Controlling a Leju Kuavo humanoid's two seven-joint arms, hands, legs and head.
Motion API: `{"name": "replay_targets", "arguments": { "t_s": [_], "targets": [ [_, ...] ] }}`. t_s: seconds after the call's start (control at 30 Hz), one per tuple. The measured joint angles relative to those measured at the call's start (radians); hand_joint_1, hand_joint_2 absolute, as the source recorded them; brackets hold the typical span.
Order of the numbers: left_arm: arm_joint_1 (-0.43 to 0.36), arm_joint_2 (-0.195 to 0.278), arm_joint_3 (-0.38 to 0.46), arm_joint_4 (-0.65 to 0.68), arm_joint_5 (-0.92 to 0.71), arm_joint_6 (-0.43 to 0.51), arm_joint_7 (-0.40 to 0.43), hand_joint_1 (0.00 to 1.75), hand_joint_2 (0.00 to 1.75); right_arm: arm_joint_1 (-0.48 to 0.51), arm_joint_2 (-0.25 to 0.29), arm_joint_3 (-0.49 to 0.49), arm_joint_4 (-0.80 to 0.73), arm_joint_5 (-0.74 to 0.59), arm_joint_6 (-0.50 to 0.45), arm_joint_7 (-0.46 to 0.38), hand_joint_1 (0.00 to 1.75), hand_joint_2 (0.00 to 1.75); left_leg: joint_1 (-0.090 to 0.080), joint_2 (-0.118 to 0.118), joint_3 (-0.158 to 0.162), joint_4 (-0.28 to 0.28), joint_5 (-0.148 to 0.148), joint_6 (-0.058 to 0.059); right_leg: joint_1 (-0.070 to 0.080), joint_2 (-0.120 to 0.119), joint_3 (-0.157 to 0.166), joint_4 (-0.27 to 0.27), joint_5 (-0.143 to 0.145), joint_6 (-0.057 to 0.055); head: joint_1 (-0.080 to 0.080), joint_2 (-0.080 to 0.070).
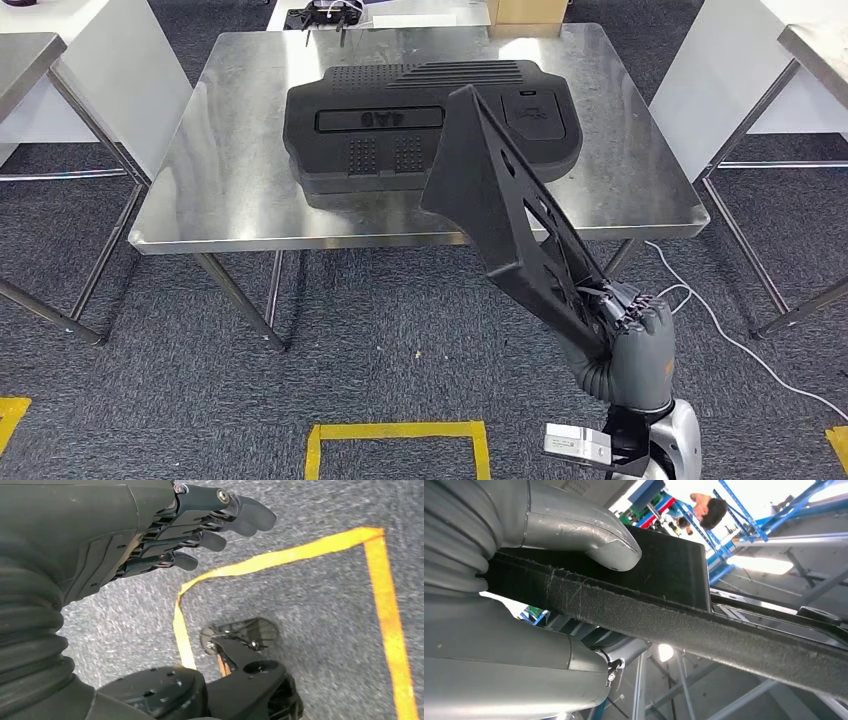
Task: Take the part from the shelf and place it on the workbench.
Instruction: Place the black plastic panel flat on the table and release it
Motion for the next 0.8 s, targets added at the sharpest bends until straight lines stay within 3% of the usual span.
{"name": "replay_targets", "arguments": {
  "t_s": [0.07,0.13,0.17,0.23,0.27,0.33,0.43,0.5,0.6,0.63,0.67,0.73,0.8],
  "targets": [
    [0.001,0.0,0.001,0.0,-0.003,0.0,0.0,0.0,1.75,-0.005,-0.003,0.0,0.001,0.039,-0.01,0.018,1.75,1.75,0.003,0.001,-0.068,0.126,-0.048,-0.005,0.002,-0.001,0.01,0.0,-0.007,-0.011,-0.001,0.0],
    [0.002,-0.001,0.002,0.0,-0.007,0.0,0.001,0.0,1.75,-0.011,-0.01,0.0,0.004,0.1,-0.021,0.045,1.75,1.75,0.007,0.001,-0.104,0.171,-0.04,-0.01,0.003,0.0,0.019,0.001,-0.014,-0.013,-0.001,0.0],
    [0.002,-0.001,0.003,0.0,-0.008,0.0,0.001,0.0,1.75,-0.017,-0.015,0.0,0.007,0.146,-0.025,0.064,1.75,1.75,0.01,0.003,-0.094,0.136,-0.008,-0.012,0.002,0.001,0.025,0.001,-0.018,-0.011,-0.002,0.0],
    [0.002,-0.001,0.005,0.0,-0.013,0.0,0.0,0.0,1.75,-0.036,-0.031,0.002,0.019,0.274,-0.024,0.116,1.75,1.75,0.014,0.008,-0.042,0.014,0.064,-0.014,0.003,0.005,0.036,0.004,-0.03,-0.001,-0.002,0.0],
    [0.0,-0.002,0.006,0.001,-0.016,0.0,0.0,0.0,1.75,-0.052,-0.043,0.006,0.027,0.346,-0.018,0.145,1.75,1.75,0.014,0.009,-0.018,-0.038,0.083,-0.013,0.005,0.006,0.04,0.007,-0.036,0.006,-0.003,0.0],
    [-0.003,-0.003,0.009,0.001,-0.02,-0.001,-0.001,0.0,1.75,-0.088,-0.069,0.021,0.048,0.446,0.002,0.188,1.75,1.75,0.01,0.008,-0.002,-0.078,0.084,-0.004,0.008,0.008,0.04,0.007,-0.041,0.018,-0.004,0.0],
    [-0.005,-0.003,0.012,0.0,-0.025,-0.003,-0.001,0.0,1.75,-0.133,-0.103,0.053,0.074,0.505,0.027,0.229,1.75,1.75,0.007,0.004,-0.001,-0.088,0.084,0.018,0.005,0.006,0.032,0.012,-0.049,0.032,-0.002,0.0],
    [-0.006,-0.003,0.014,0.0,-0.03,-0.004,-0.001,0.0,1.75,-0.166,-0.125,0.075,0.09,0.53,0.037,0.258,1.75,1.75,0.009,0.003,0.003,-0.092,0.084,0.03,0.004,0.005,-0.012,0.089,-0.08,0.031,0.001,0.0],
    [-0.008,-0.003,0.015,0.0,-0.038,-0.007,-0.001,0.0,1.75,-0.205,-0.159,0.106,0.118,0.556,0.052,0.283,1.75,1.75,0.005,0.001,0.006,-0.092,0.077,0.04,0.005,0.005,-0.132,0.28,-0.13,0.028,0.004,0.0],
    [-0.008,-0.003,0.015,0.0,-0.039,-0.008,-0.001,0.0,1.75,-0.213,-0.168,0.115,0.125,0.56,0.054,0.286,1.75,1.75,0.004,-0.001,0.009,-0.092,0.074,0.041,0.005,0.005,-0.152,0.299,-0.122,0.033,0.004,0.0],
    [-0.008,-0.004,0.016,0.0,-0.04,-0.009,-0.001,0.0,1.75,-0.221,-0.176,0.122,0.132,0.562,0.056,0.288,1.75,1.75,0.004,-0.003,0.014,-0.092,0.071,0.041,0.004,0.005,-0.152,0.275,-0.098,0.041,0.004,0.0],
    [-0.008,-0.004,0.016,0.0,-0.041,-0.011,-0.001,0.0,1.75,-0.241,-0.19,0.134,0.142,0.563,0.063,0.29,1.75,1.75,0.003,-0.007,0.025,-0.092,0.063,0.037,0.003,0.003,-0.105,0.14,-0.026,0.056,0.005,0.0],
    [-0.008,-0.004,0.016,0.0,-0.045,-0.013,-0.001,0.0,1.75,-0.266,-0.205,0.147,0.153,0.562,0.079,0.293,1.75,1.75,-0.001,-0.009,0.031,-0.092,0.054,0.028,0.008,0.002,-0.059,0.035,0.018,0.051,0.005,0.0]
  ]
}}
